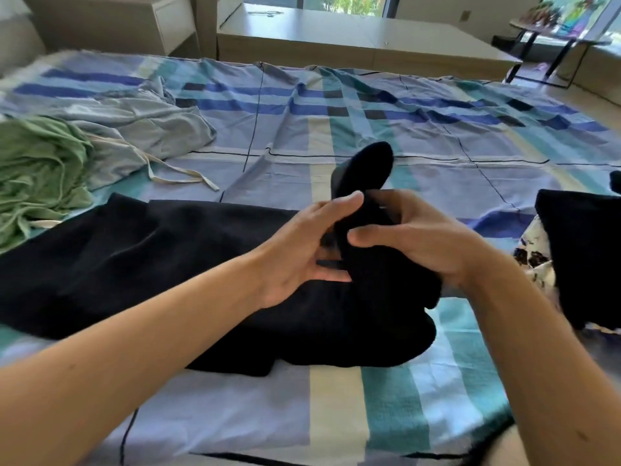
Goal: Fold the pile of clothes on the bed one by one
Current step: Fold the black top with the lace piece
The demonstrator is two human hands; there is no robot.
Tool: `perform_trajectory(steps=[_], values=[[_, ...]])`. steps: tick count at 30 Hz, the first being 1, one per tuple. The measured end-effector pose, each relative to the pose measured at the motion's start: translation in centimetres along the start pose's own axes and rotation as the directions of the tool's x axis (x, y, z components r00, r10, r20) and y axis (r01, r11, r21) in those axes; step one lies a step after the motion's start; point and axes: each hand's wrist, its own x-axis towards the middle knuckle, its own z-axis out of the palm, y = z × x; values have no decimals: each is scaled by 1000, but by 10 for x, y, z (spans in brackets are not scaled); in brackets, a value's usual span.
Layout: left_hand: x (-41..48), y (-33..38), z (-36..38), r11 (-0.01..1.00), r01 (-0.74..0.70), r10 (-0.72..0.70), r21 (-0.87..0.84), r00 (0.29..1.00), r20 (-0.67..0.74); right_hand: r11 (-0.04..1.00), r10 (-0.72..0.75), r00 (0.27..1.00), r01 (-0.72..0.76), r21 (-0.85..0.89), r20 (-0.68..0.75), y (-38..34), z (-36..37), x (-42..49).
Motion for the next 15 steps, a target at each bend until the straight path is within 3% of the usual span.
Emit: perform_trajectory(steps=[2,5,11,15], values=[[-4,5,-6,997,60,-60,-55,998,11,999,-34,980,36,-5,196,-6,13,2],[-6,3,-22,977,130,-139,-169,989,-42,992,-86,932,45,122,352,-3,18,5],[-4,-8,-40,964,160,-192,-212,972,-138,913,-180,935,44,405,304,29,31,23],[-6,-10,-49,984,93,-120,-150,975,-185,846,-207,963,87,526,175,38,39,32]])
